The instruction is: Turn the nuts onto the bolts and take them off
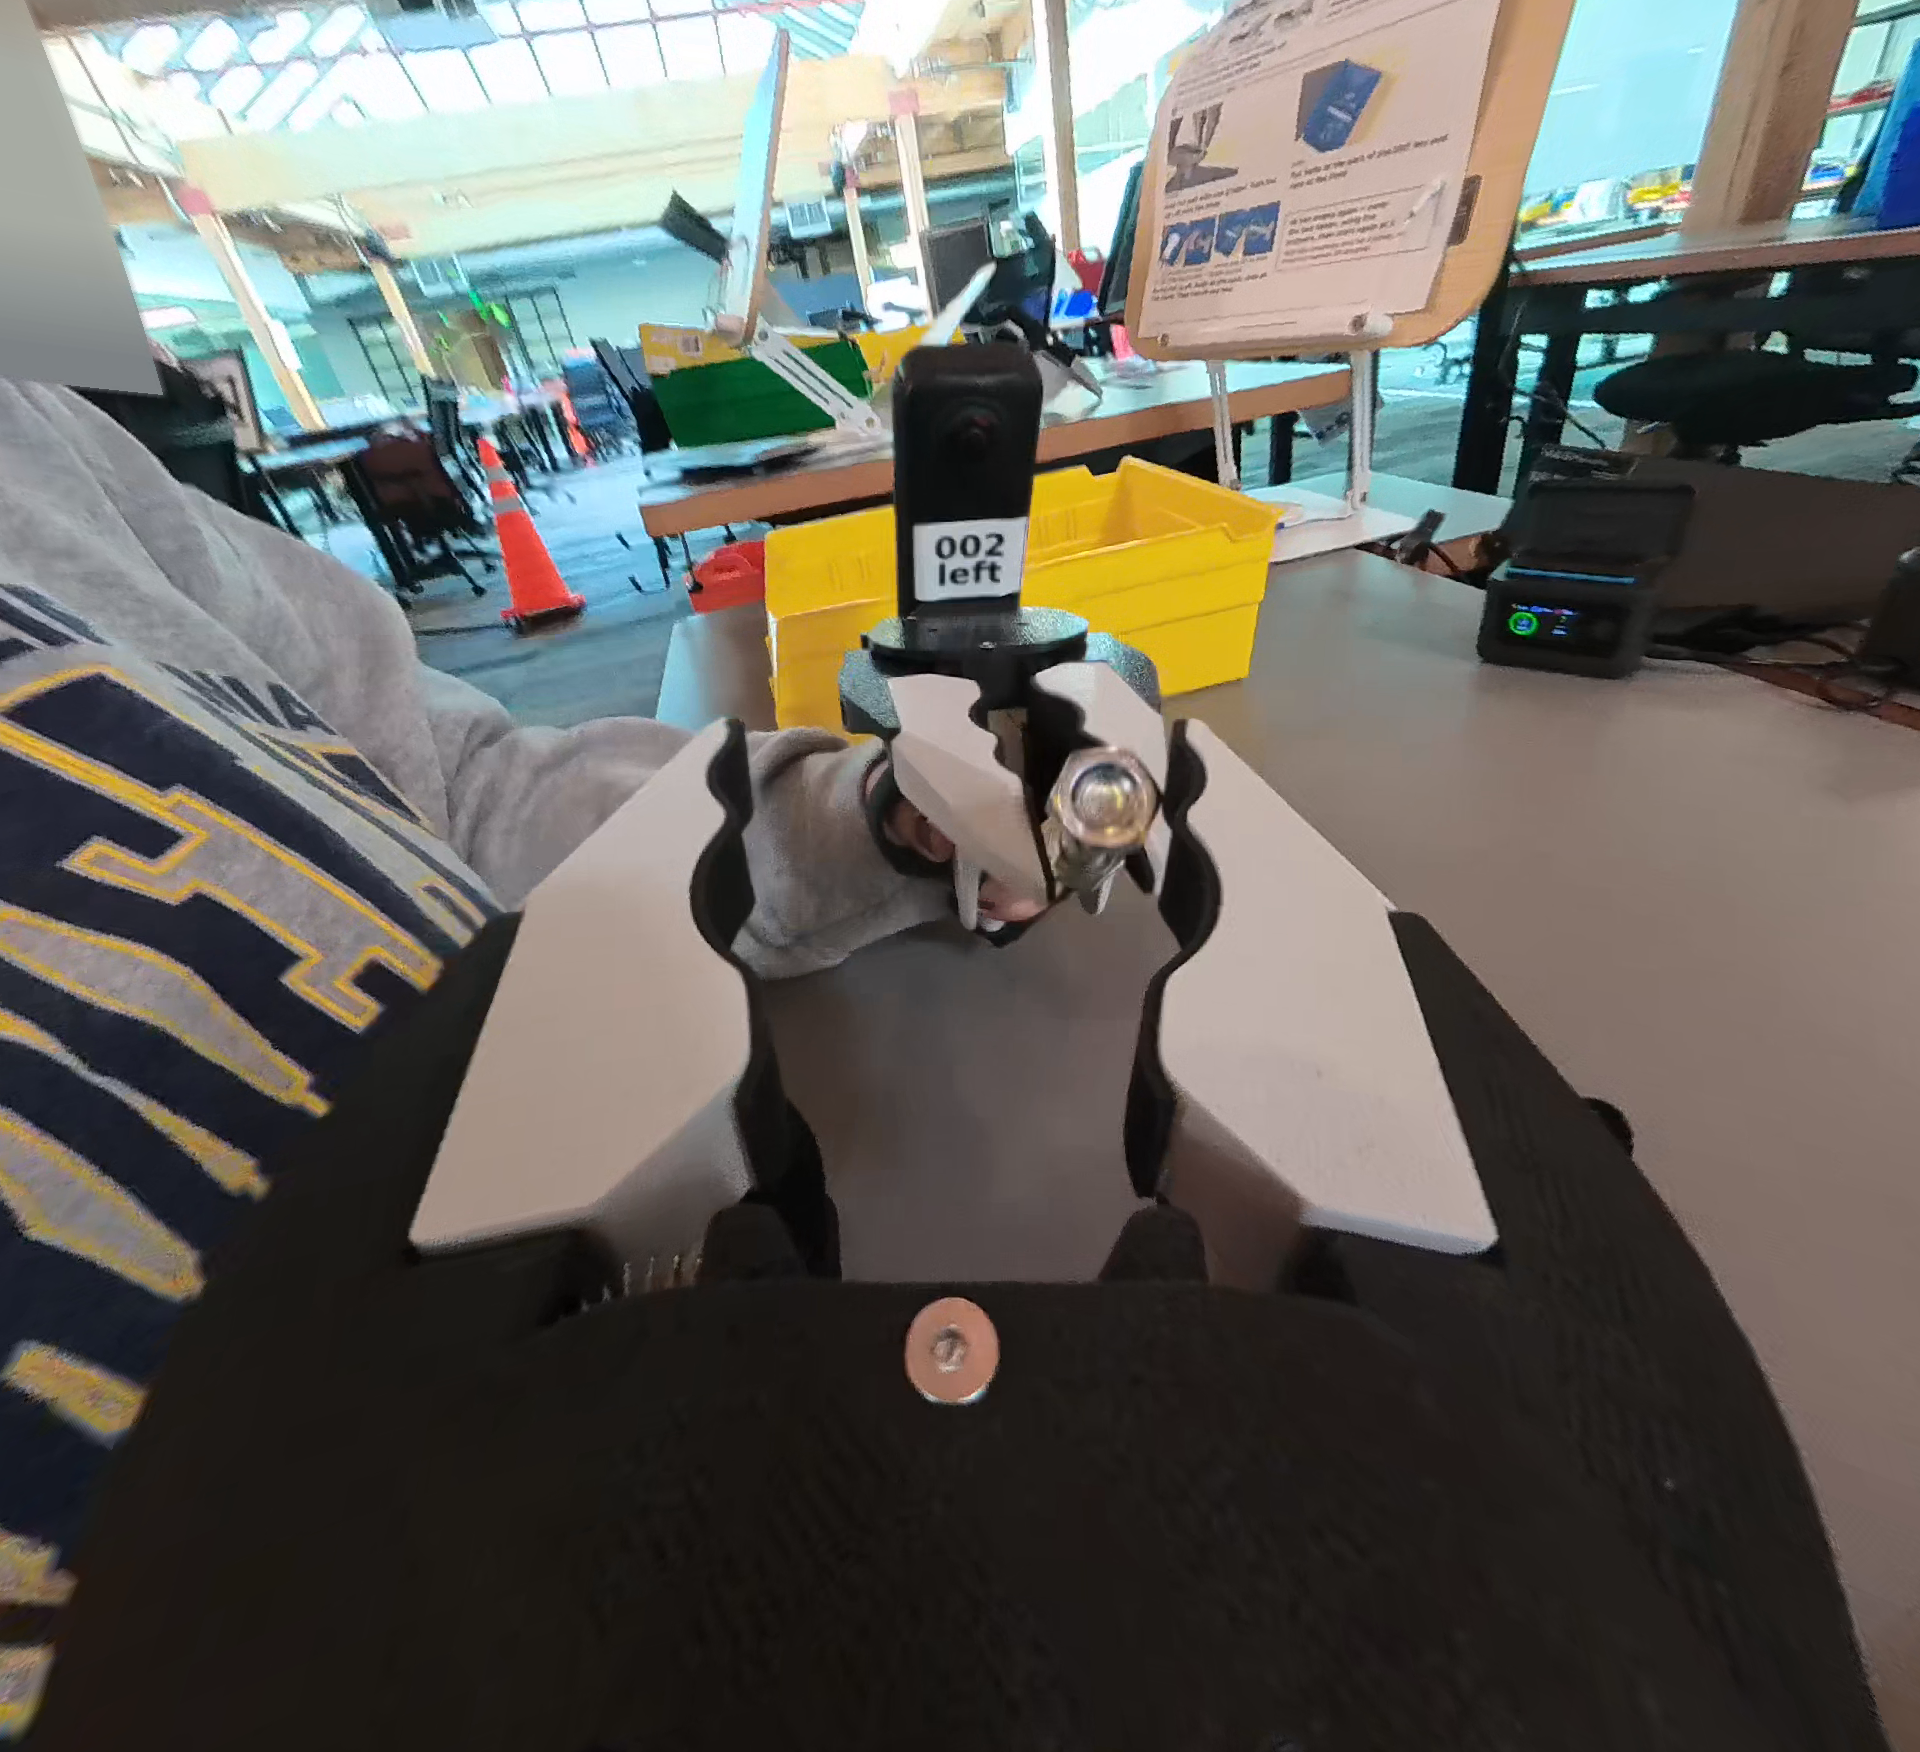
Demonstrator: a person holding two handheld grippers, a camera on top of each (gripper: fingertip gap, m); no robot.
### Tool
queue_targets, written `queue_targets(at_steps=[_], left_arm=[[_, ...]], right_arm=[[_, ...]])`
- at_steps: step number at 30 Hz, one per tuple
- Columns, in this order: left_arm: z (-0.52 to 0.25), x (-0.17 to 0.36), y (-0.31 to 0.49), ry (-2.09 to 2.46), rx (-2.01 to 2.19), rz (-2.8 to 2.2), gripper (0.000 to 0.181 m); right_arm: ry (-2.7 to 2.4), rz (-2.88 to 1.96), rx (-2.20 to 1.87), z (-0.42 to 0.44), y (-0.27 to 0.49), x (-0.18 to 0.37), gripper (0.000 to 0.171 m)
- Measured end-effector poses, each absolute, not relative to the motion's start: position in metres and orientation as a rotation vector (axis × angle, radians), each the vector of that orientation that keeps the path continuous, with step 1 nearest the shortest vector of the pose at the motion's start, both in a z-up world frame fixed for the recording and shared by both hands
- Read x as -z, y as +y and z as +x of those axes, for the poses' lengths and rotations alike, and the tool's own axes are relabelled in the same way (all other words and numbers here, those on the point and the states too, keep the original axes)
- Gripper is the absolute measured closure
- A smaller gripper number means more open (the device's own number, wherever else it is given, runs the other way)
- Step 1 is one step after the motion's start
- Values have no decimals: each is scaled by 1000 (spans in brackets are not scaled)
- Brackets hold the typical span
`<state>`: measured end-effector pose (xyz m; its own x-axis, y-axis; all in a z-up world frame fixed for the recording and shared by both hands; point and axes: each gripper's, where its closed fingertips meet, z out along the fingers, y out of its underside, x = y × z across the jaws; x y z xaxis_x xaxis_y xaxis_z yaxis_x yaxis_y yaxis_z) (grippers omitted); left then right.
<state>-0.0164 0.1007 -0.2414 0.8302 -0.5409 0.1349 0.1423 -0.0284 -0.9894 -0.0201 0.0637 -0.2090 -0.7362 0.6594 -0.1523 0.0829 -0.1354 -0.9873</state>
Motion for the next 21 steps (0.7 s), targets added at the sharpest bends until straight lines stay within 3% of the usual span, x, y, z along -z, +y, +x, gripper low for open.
queue_targets(at_steps=[7, 13, 21], left_arm=[[-18, 230, 97, 292, 639, -1404, 165], [-31, 207, 85, 215, 730, -1239, 166], [-28, 199, 81, 186, 852, -1146, 166]], right_arm=[[-1587, -801, -1948, -31, 66, 200, 89], [-1571, -736, -2041, -20, 62, 195, 98], [-1376, -651, -2203, -23, 48, 162, 81]])
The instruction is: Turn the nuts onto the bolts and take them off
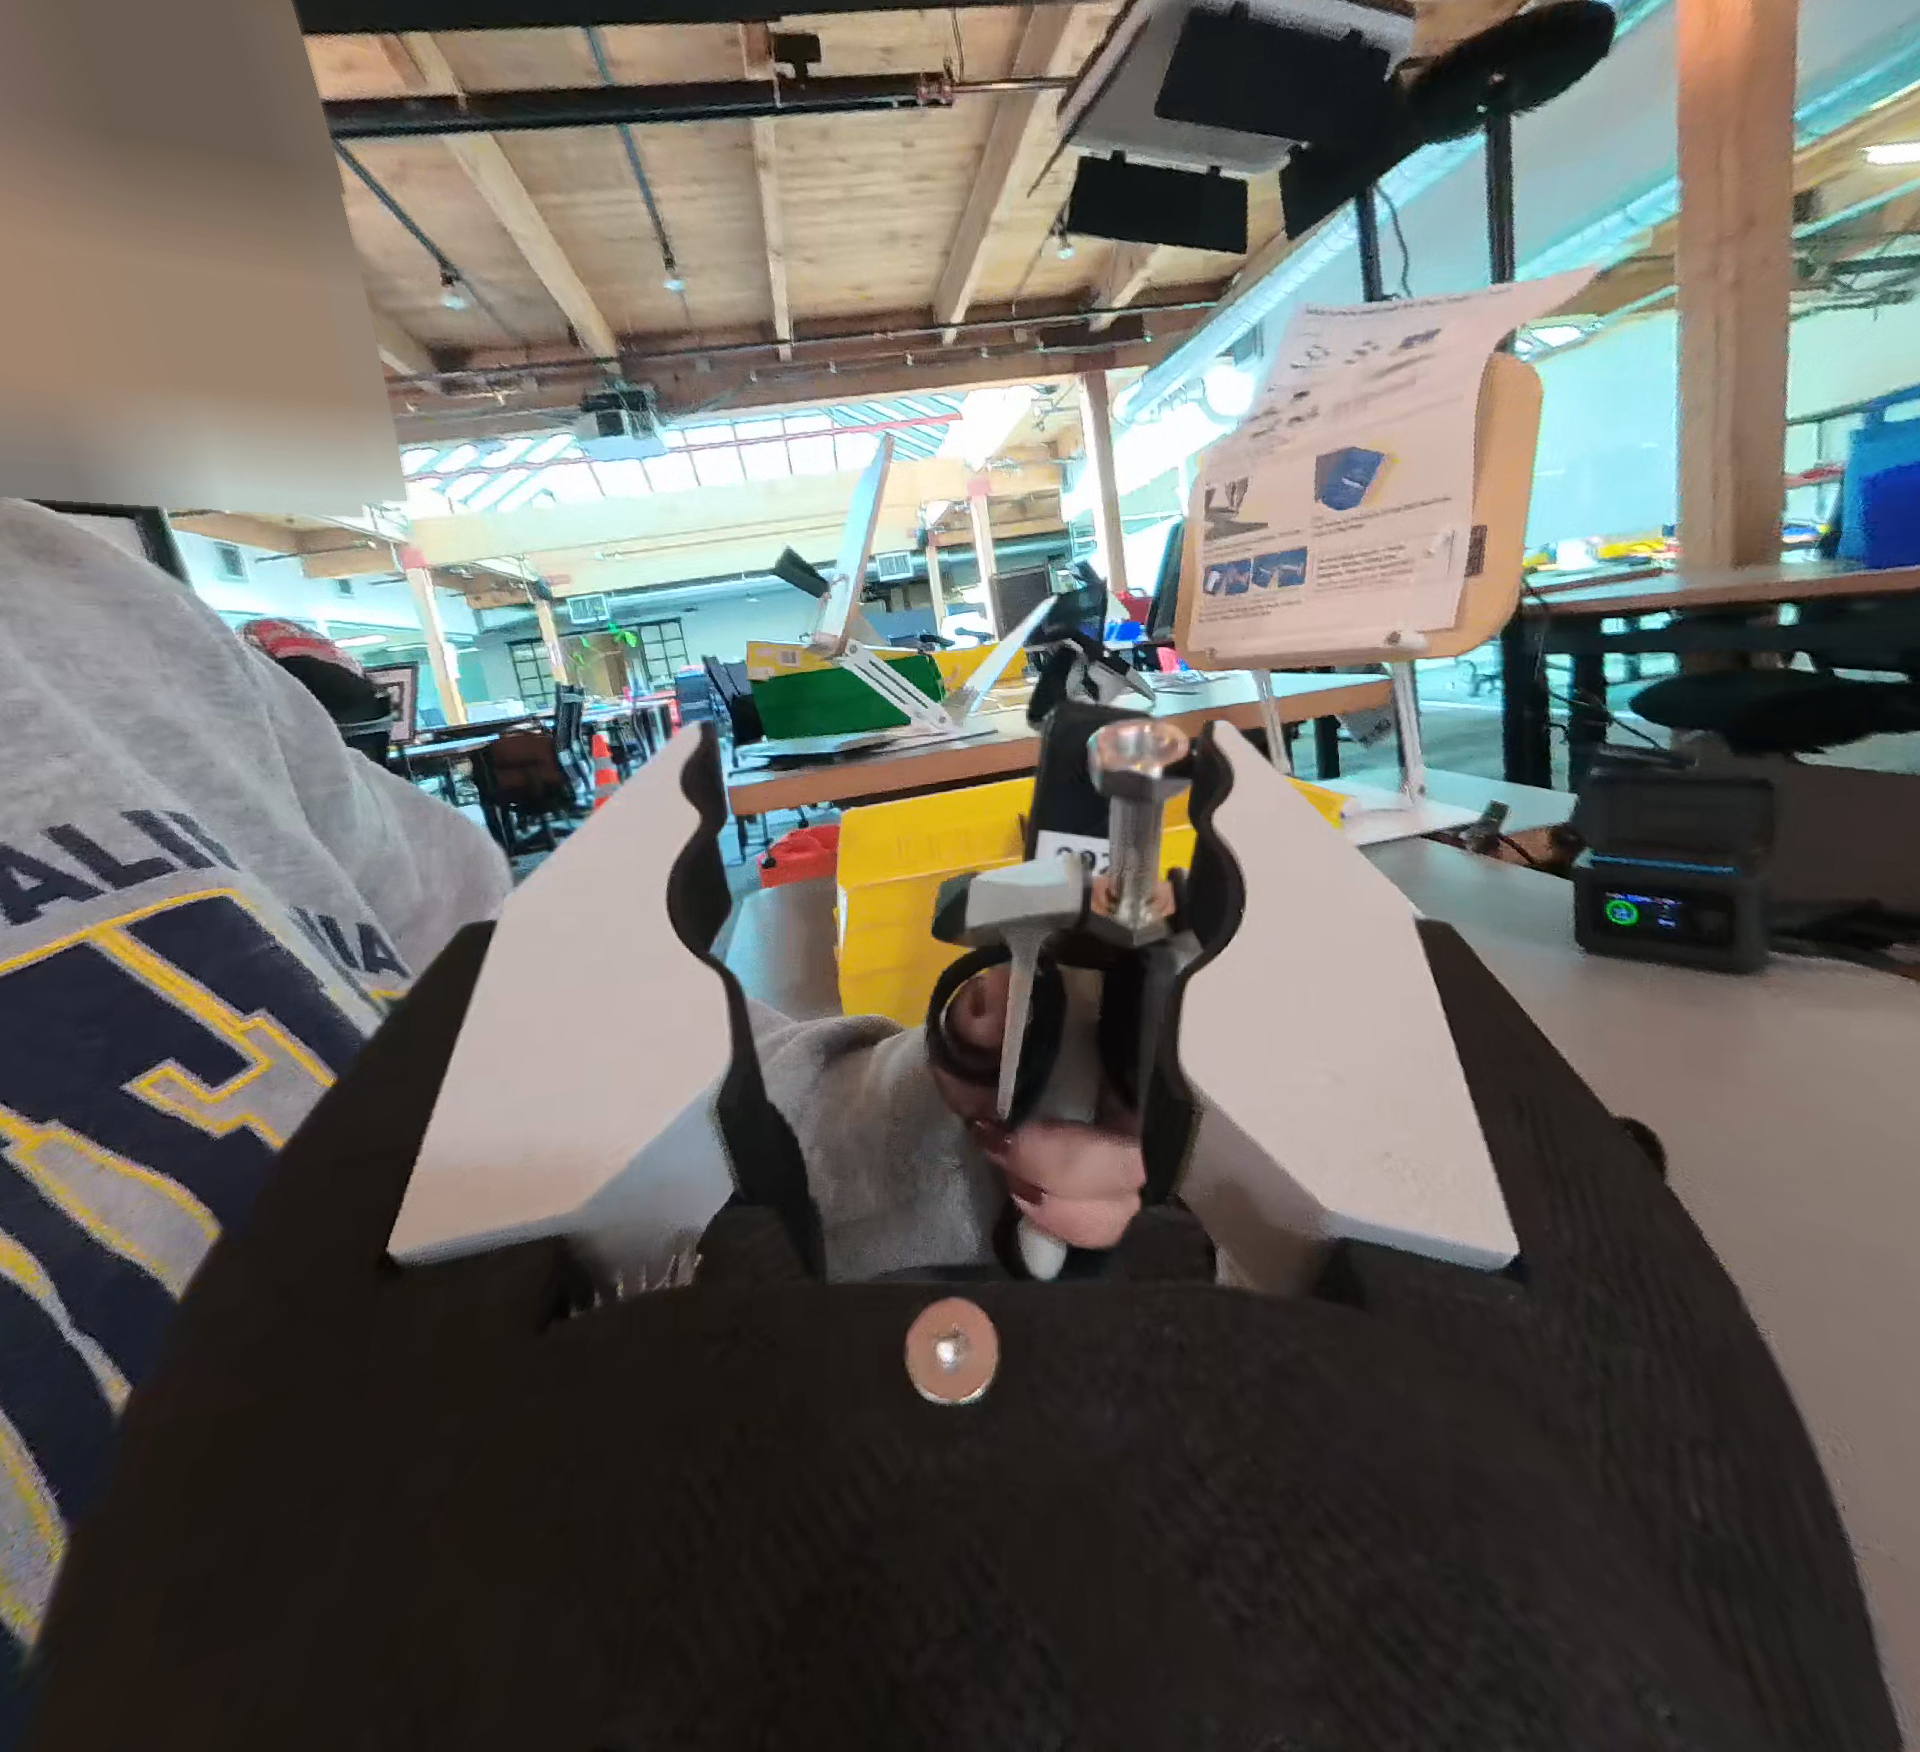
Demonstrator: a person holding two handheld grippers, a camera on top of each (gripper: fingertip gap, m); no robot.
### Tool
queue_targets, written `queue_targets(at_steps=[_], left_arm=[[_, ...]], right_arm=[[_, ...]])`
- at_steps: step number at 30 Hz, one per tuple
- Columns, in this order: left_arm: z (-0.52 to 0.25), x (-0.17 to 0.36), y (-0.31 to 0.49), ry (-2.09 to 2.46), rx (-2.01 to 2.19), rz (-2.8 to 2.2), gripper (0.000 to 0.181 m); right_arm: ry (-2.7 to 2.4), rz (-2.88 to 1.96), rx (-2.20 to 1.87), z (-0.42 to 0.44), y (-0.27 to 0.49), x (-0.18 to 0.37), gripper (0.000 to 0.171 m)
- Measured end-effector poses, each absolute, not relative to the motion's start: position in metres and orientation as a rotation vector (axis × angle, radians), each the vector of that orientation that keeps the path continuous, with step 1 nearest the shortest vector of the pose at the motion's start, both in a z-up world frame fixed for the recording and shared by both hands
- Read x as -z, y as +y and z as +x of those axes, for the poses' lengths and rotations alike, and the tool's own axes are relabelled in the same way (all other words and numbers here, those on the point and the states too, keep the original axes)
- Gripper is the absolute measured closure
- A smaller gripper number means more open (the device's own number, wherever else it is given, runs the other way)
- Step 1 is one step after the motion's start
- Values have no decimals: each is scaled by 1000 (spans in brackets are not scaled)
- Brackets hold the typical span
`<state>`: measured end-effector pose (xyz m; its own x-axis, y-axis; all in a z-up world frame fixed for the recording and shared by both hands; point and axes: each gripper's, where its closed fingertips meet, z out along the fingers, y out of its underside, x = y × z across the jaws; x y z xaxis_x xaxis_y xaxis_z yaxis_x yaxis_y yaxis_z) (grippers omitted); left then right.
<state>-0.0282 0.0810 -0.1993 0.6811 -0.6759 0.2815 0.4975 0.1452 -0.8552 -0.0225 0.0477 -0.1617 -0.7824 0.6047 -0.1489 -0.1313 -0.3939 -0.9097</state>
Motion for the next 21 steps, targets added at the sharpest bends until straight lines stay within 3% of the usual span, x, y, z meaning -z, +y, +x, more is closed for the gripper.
queue_targets(at_steps=[3, 12, 14, 21], left_arm=[[-48, 189, 72, 105, 869, -1046, 167], [-38, 188, 73, 116, 980, -1005, 166], [-57, 182, 65, 58, 968, -937, 166], [-37, 188, 72, 115, 1026, -995, 166]], right_arm=[[-1362, -655, -2213, -20, 53, 165, 87], [-1378, -662, -2143, -42, 33, 159, 82], [-1400, -663, -2118, -37, 37, 166, 96], [-1445, -744, -2068, -61, 31, 161, 87]])
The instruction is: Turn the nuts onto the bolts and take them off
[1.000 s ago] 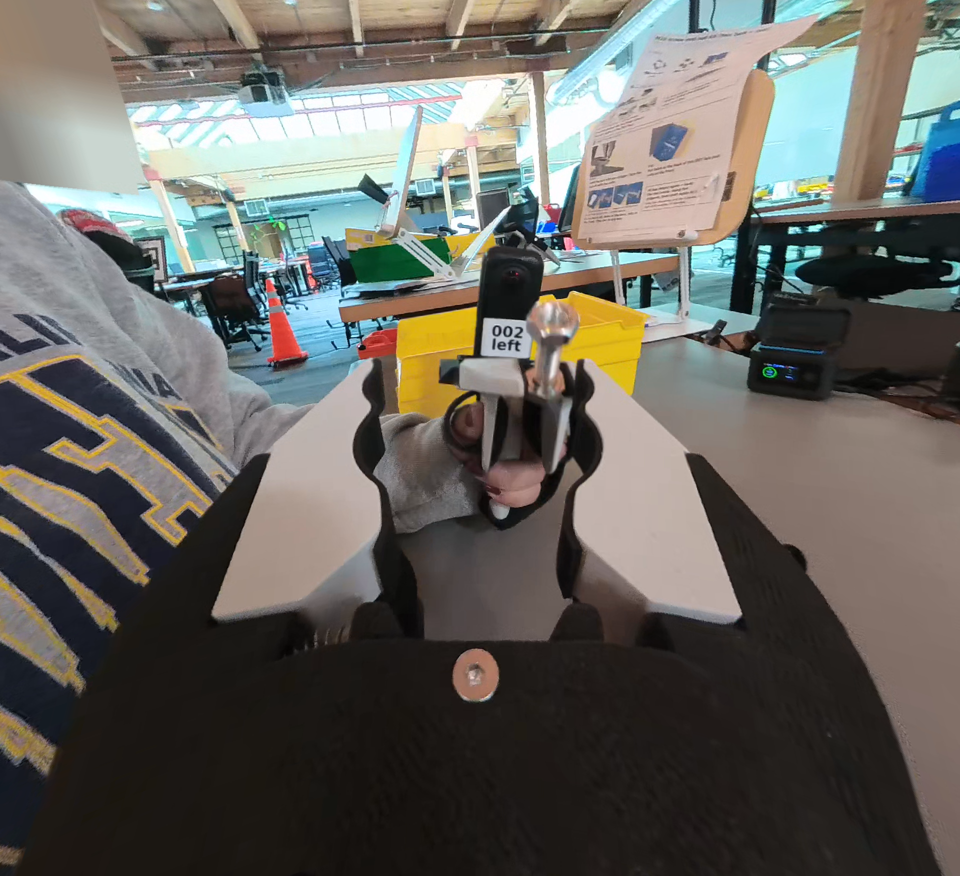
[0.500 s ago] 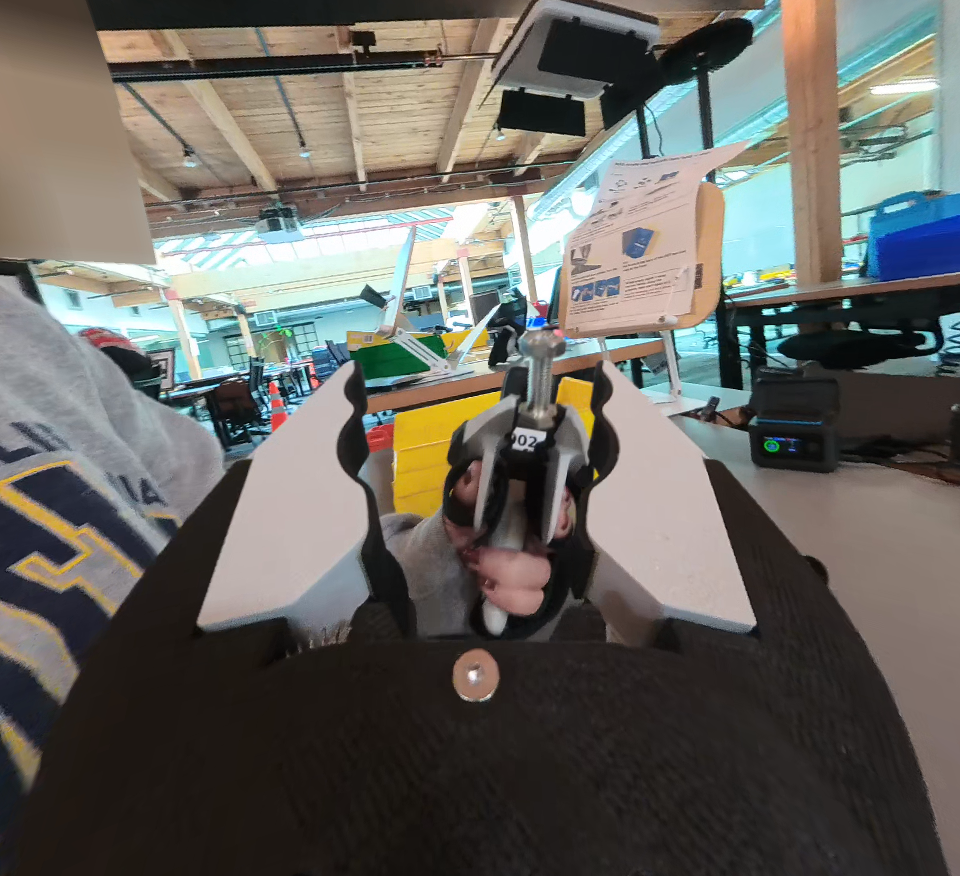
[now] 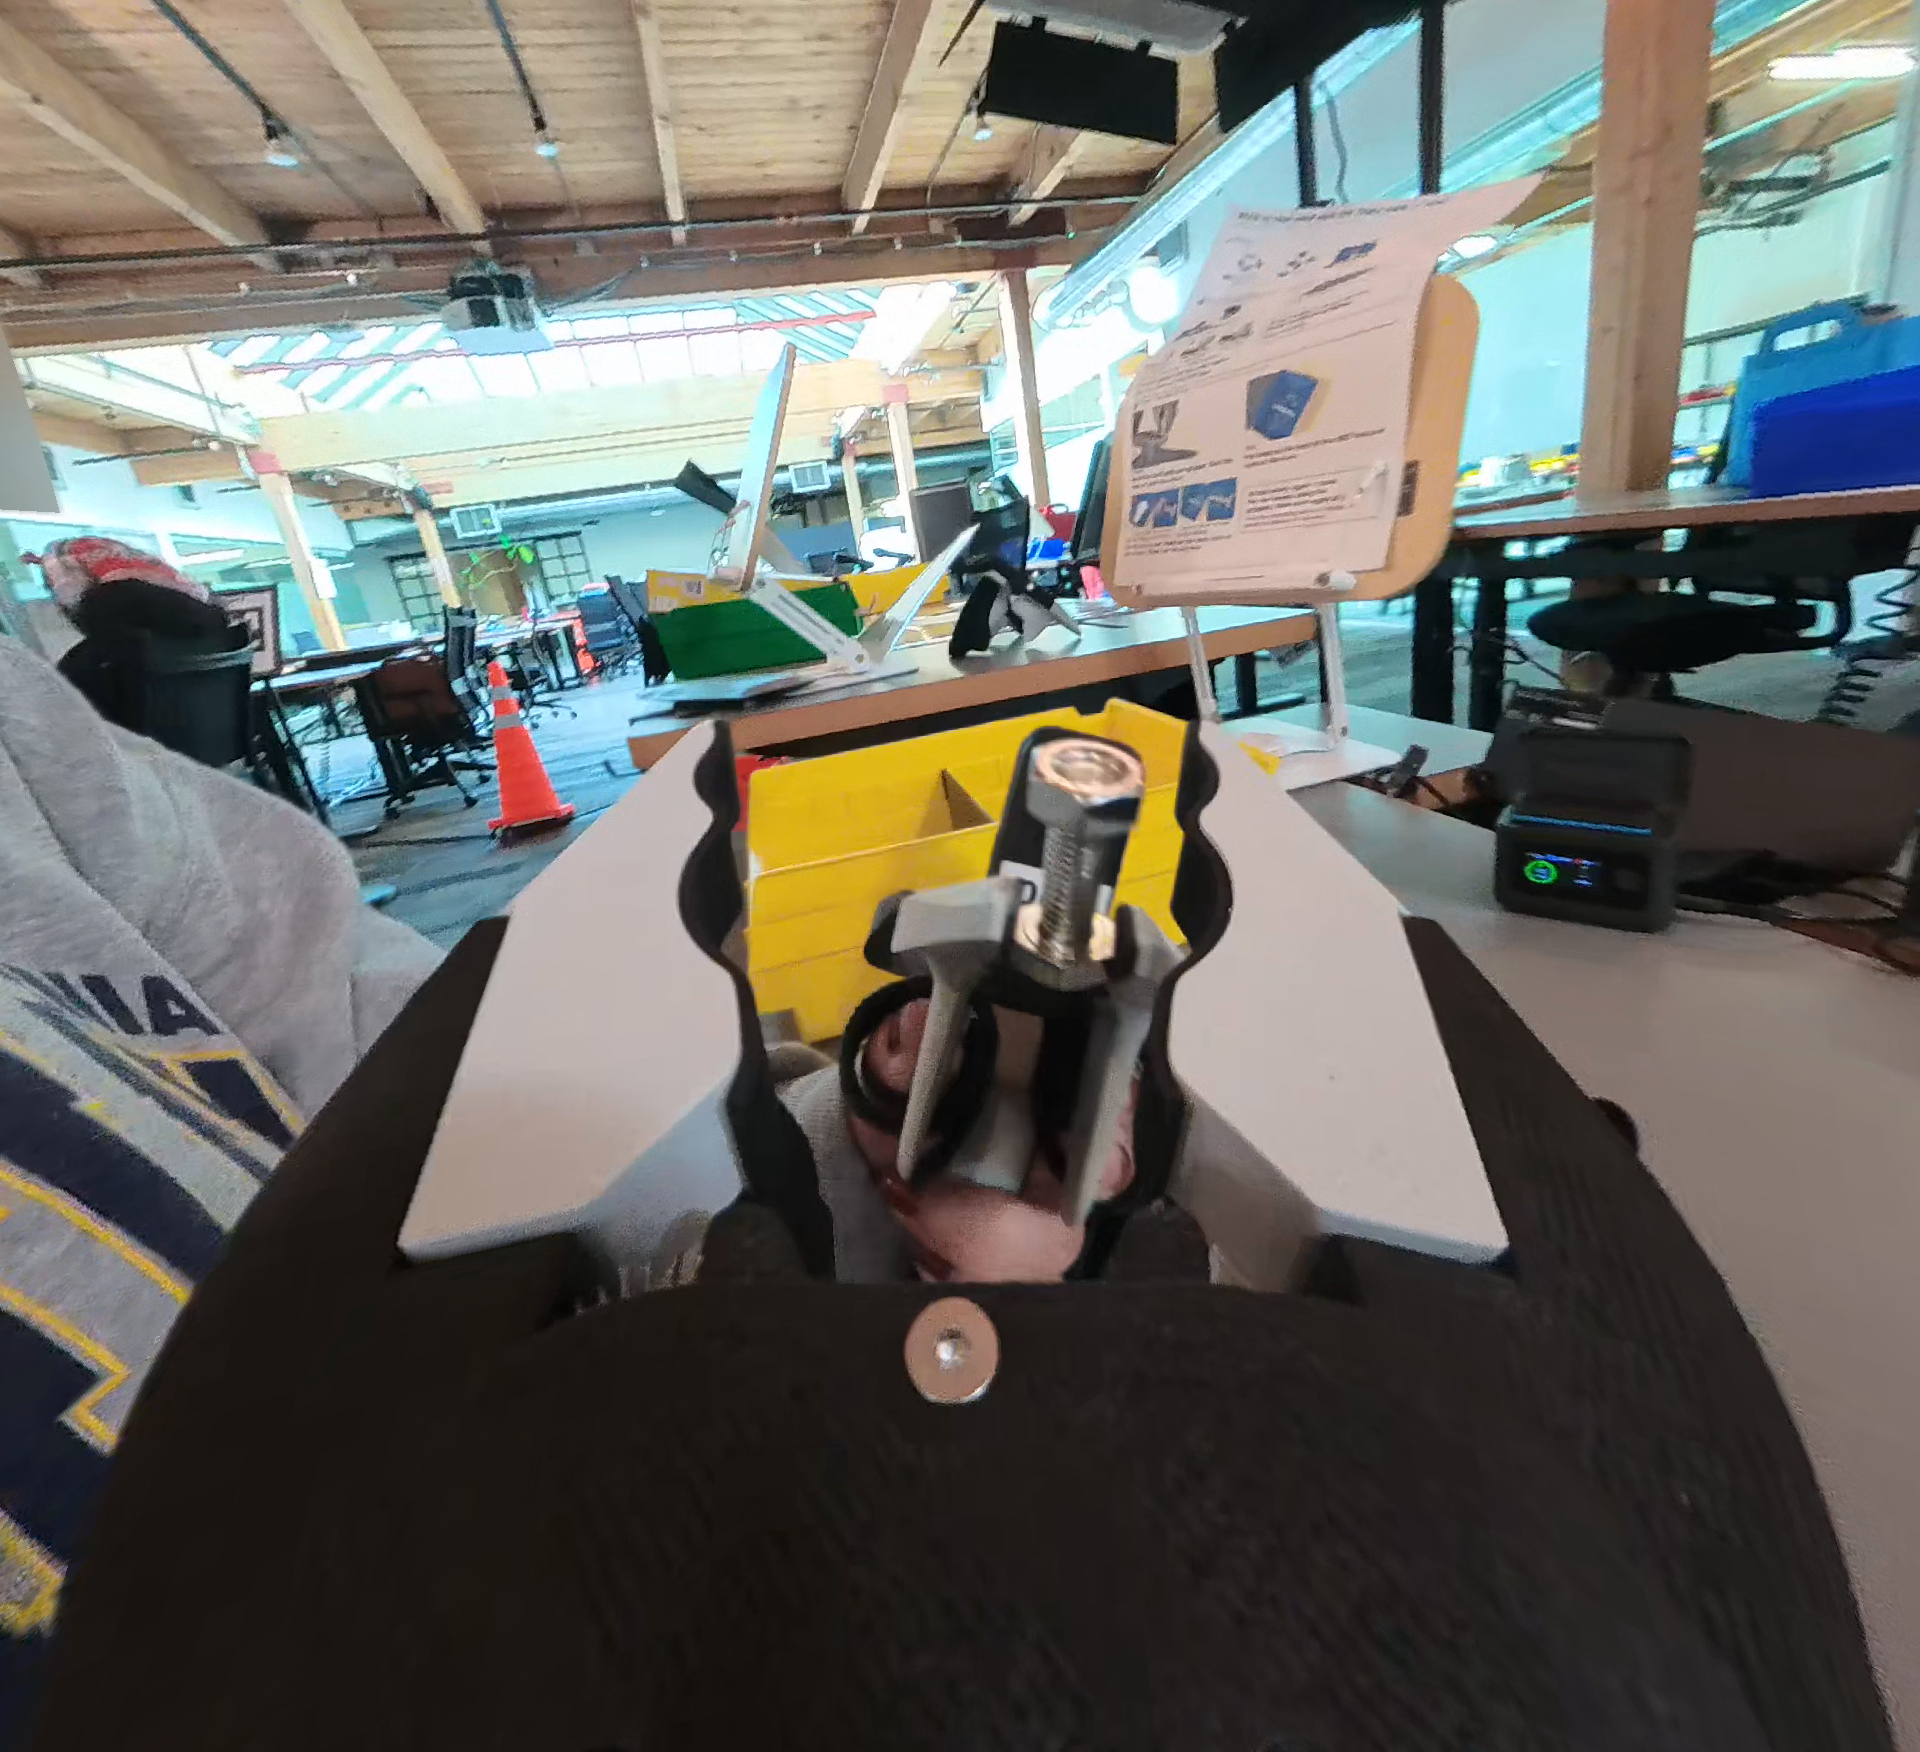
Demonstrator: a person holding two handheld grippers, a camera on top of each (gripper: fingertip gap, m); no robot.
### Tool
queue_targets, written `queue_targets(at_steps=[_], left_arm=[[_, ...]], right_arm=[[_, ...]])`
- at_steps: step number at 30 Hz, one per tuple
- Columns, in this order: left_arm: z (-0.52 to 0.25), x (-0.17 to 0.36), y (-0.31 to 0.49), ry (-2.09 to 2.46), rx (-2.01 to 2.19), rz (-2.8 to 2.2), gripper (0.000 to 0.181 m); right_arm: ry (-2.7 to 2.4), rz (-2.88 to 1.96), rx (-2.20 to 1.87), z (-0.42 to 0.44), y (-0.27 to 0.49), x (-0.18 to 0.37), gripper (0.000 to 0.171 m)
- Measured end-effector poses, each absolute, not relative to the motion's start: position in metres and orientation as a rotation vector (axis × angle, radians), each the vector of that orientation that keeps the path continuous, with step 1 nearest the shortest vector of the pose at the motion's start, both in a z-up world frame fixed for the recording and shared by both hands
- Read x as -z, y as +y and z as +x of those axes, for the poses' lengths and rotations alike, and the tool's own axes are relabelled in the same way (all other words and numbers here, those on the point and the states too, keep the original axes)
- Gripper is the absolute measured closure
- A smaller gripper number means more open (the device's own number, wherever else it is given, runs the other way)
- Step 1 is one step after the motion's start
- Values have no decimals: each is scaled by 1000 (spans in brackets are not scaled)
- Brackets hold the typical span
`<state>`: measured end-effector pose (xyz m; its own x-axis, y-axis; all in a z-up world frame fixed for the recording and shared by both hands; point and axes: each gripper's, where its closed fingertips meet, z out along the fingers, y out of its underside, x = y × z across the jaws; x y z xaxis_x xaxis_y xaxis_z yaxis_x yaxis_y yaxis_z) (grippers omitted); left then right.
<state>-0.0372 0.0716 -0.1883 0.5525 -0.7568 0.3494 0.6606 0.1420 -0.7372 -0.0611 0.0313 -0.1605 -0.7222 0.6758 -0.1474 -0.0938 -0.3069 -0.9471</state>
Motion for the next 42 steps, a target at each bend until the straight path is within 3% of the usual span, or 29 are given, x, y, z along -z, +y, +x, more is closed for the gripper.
queue_targets(at_steps=[3, 5, 14, 17, 20, 26, 29, 35, 39, 42], left_arm=[[-50, 186, 66, 80, 1008, -959, 166], [-67, 180, 60, 25, 983, -903, 167], [-45, 191, 72, 89, 960, -1018, 166], [-73, 185, 63, 8, 866, -965, 167], [-62, 189, 69, 58, 831, -1036, 166], [-45, 193, 75, 106, 852, -1076, 166], [-72, 184, 64, 28, 794, -1011, 166], [-57, 190, 72, 93, 800, -1092, 166], [-55, 190, 73, 102, 778, -1101, 166], [-82, 184, 63, 13, 725, -1039, 166]], right_arm=[[-1461, -738, -2047, -56, 31, 163, 92], [-1447, -729, -2047, -49, 38, 167, 116], [-1405, -845, -2017, -65, 43, 165, 115], [-1366, -839, -2081, -52, 55, 168, 135], [-1285, -906, -2087, -61, 66, 165, 124], [-1391, -907, -2079, -66, 46, 170, 123], [-1363, -867, -2141, -50, 53, 170, 142], [-1299, -932, -2076, -73, 57, 165, 126], [-1333, -935, -2141, -70, 48, 169, 126], [-1339, -875, -2170, -51, 54, 173, 138]])
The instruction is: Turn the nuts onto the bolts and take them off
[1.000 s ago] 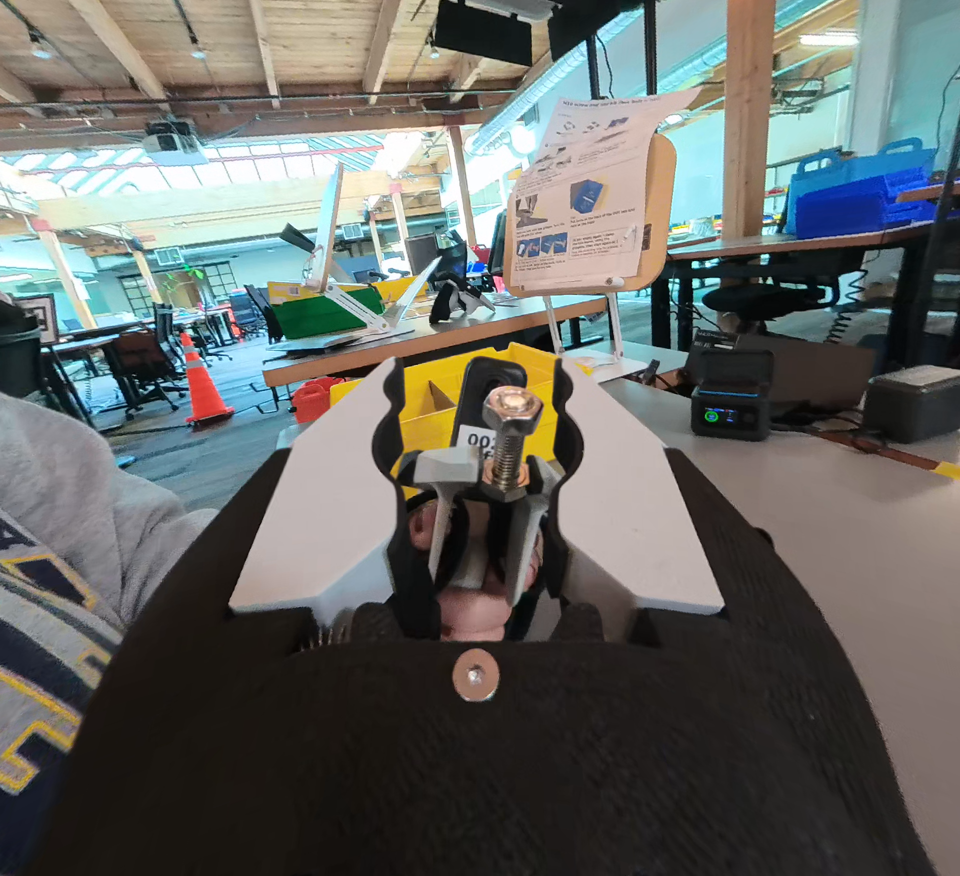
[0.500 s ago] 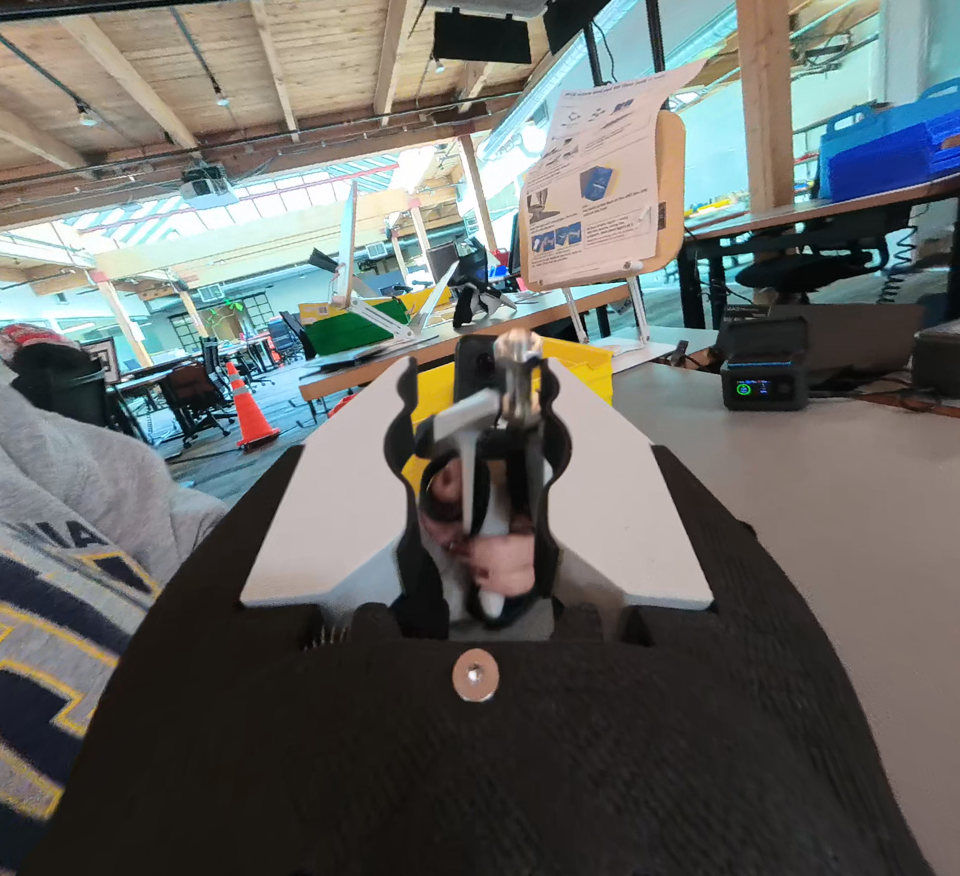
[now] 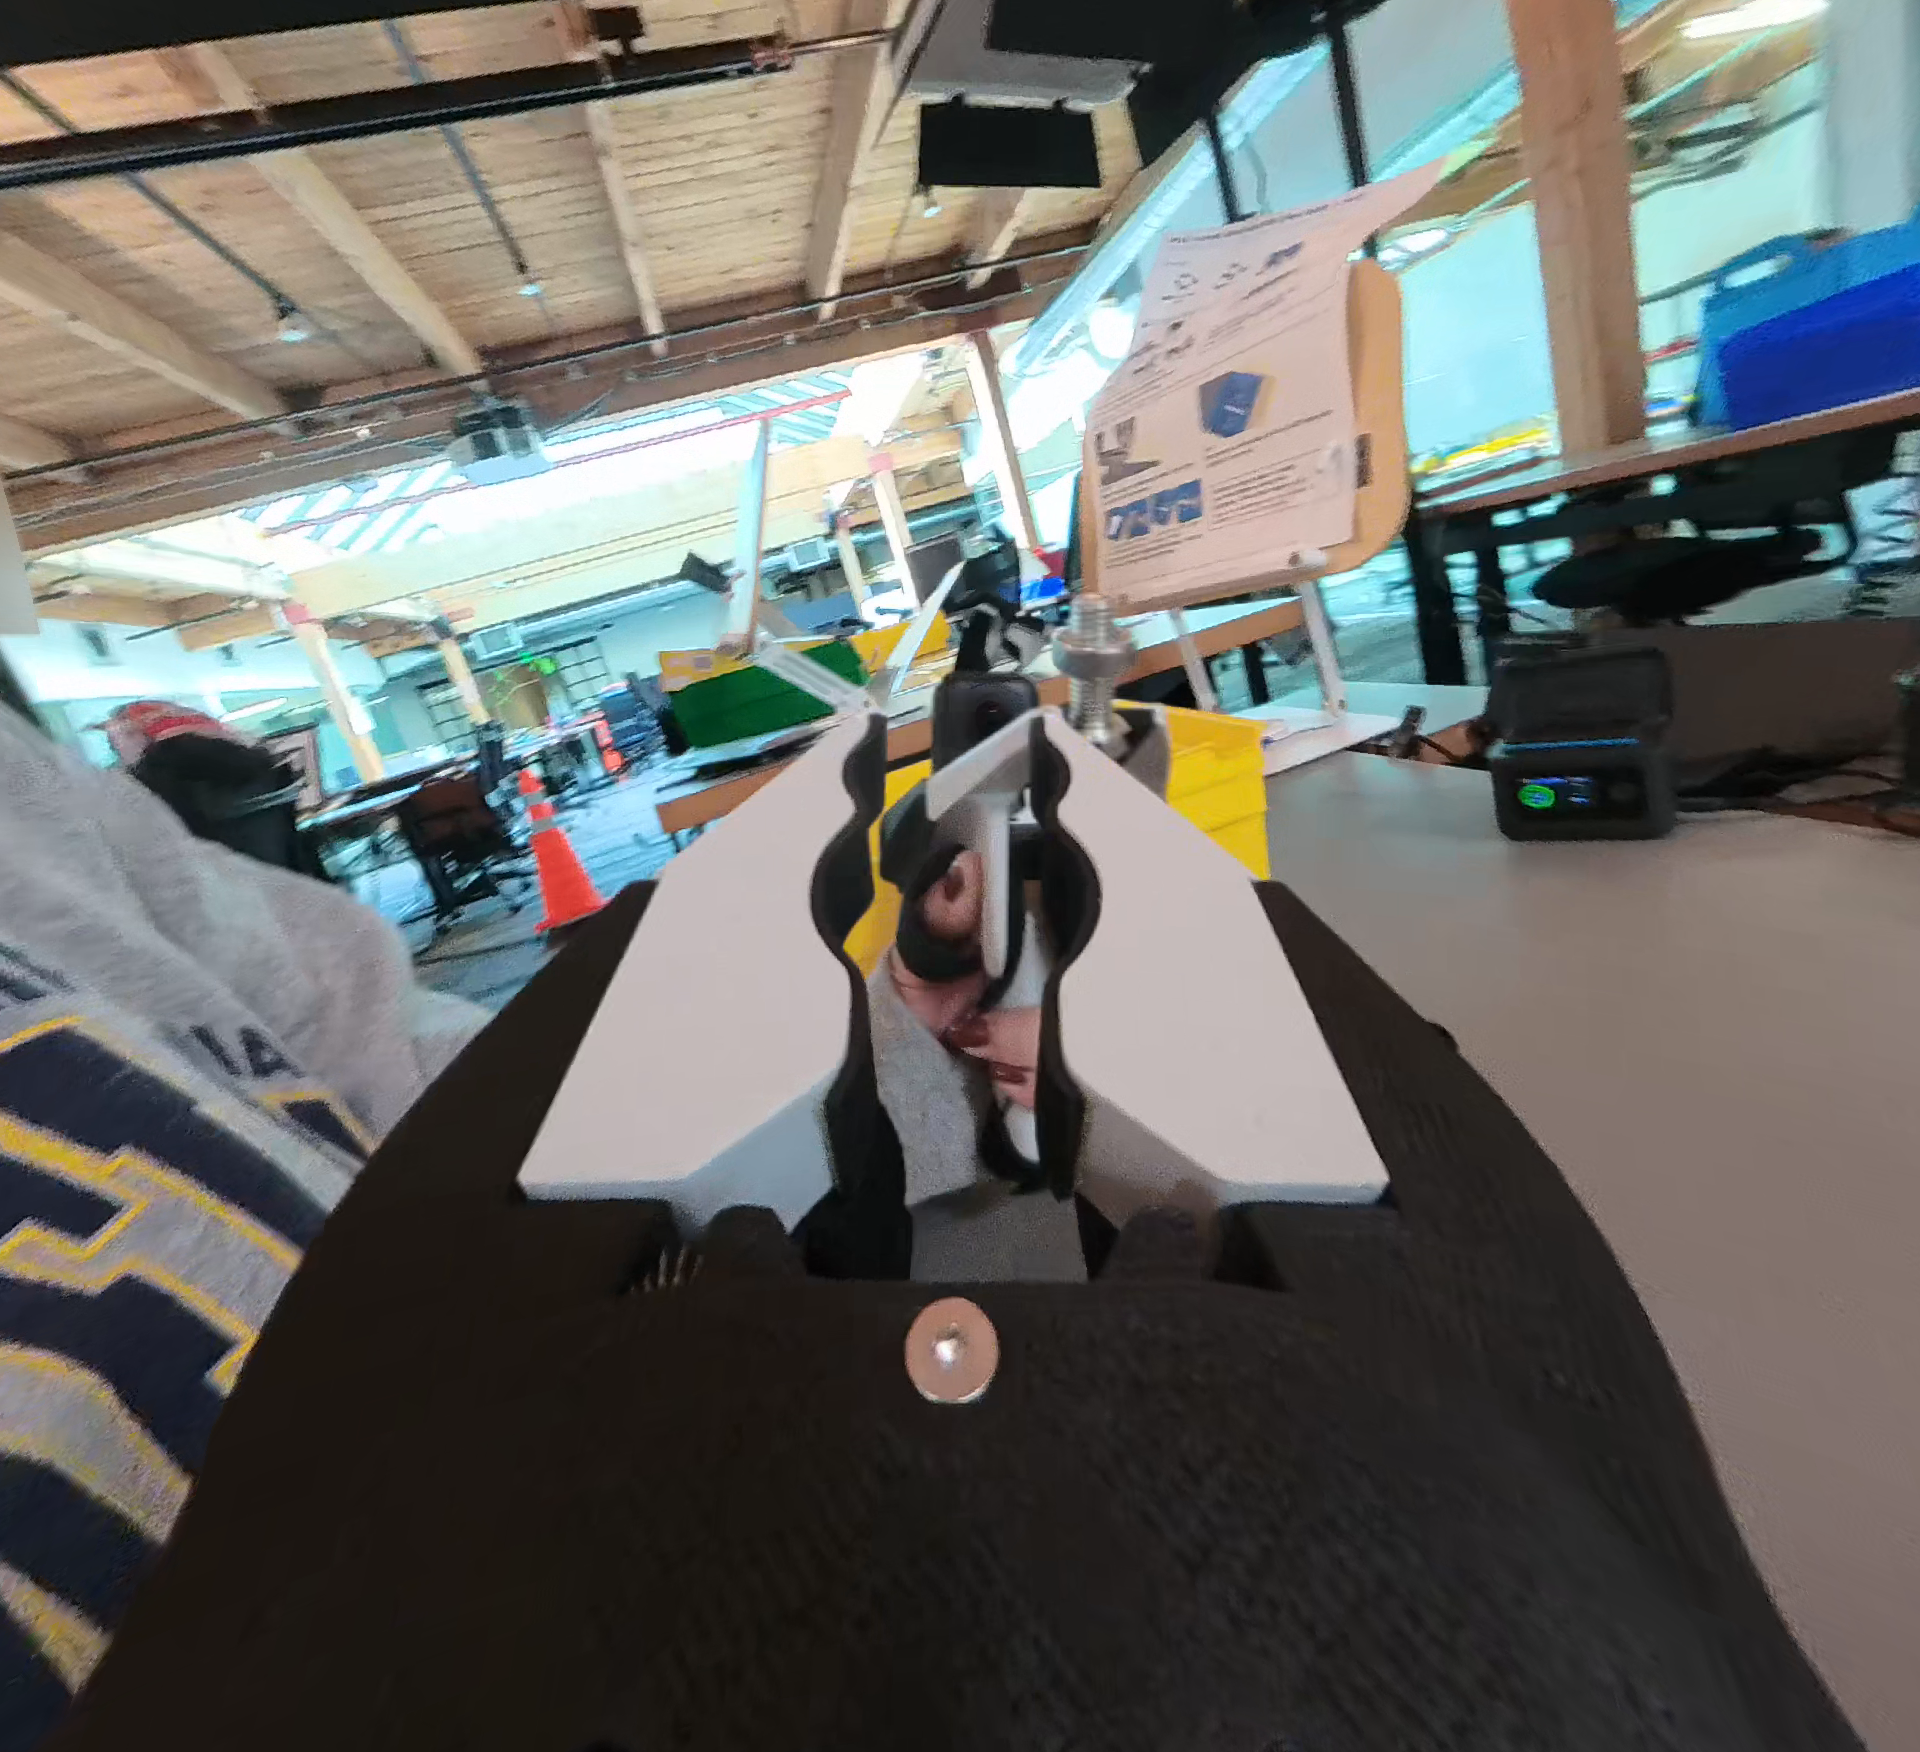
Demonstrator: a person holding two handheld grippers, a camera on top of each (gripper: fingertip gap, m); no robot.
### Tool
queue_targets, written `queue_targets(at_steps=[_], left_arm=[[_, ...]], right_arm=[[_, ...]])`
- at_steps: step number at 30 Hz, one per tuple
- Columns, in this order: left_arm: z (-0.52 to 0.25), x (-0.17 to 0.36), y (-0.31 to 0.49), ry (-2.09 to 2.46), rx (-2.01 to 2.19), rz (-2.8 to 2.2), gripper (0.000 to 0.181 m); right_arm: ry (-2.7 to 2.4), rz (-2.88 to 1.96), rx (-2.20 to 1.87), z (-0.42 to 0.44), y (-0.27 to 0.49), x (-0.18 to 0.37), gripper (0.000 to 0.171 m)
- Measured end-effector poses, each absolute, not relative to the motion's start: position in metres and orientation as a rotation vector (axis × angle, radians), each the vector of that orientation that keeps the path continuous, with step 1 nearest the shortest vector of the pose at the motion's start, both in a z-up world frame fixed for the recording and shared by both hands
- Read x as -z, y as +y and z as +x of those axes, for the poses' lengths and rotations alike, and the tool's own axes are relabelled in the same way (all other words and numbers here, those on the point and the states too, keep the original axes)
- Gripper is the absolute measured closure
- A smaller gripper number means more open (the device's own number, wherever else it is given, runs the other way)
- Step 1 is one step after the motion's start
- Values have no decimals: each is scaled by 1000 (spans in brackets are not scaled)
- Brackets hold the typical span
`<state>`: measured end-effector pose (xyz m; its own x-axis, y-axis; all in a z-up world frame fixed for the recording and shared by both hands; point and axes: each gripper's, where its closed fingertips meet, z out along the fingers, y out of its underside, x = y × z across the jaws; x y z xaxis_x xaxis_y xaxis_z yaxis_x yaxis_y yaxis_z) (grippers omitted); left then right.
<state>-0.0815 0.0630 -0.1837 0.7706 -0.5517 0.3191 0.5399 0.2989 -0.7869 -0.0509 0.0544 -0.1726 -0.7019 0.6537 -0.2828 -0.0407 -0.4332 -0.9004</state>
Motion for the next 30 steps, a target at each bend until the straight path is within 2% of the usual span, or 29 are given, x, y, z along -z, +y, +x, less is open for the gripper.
queue_targets(at_steps=[1, 7, 10, 11, 12, 15, 20, 22, 23, 27, 28, 29, 30], left_arm=[[-85, 183, 62, 3, 730, -1032, 166], [-42, 199, 81, 136, 809, -1162, 166], [-53, 196, 79, 92, 783, -1134, 166], [-65, 192, 74, 53, 758, -1099, 166], [-80, 190, 70, -3, 730, -1066, 166], [-100, 192, 66, -70, 675, -1071, 166], [-59, 204, 83, 79, 711, -1185, 166], [-48, 207, 86, 127, 717, -1211, 166], [-45, 208, 87, 139, 717, -1221, 166], [-42, 209, 89, 137, 730, -1214, 166], [-47, 207, 92, 95, 703, -1201, 151], [-56, 208, 99, 27, 655, -1215, 110], [-64, 210, 102, -4, 590, -1234, 89]], right_arm=[[-1309, -902, -2151, -52, 61, 173, 142], [-1287, -934, -2090, -70, 63, 166, 125], [-1333, -934, -2100, -65, 55, 172, 119], [-1345, -939, -2106, -60, 57, 175, 126], [-1381, -910, -2151, -50, 55, 178, 150], [-1280, -1017, -2209, -47, 74, 180, 144], [-1278, -1089, -2050, -65, 82, 183, 142], [-1297, -1090, -2029, -67, 79, 185, 147], [-1309, -1088, -2033, -67, 77, 187, 159], [-1341, -1098, -2015, -62, 80, 190, 164], [-1358, -1093, -1988, -59, 83, 190, 163], [-1370, -1085, -1945, -55, 89, 187, 163], [-1372, -1080, -1882, -51, 98, 184, 164]])
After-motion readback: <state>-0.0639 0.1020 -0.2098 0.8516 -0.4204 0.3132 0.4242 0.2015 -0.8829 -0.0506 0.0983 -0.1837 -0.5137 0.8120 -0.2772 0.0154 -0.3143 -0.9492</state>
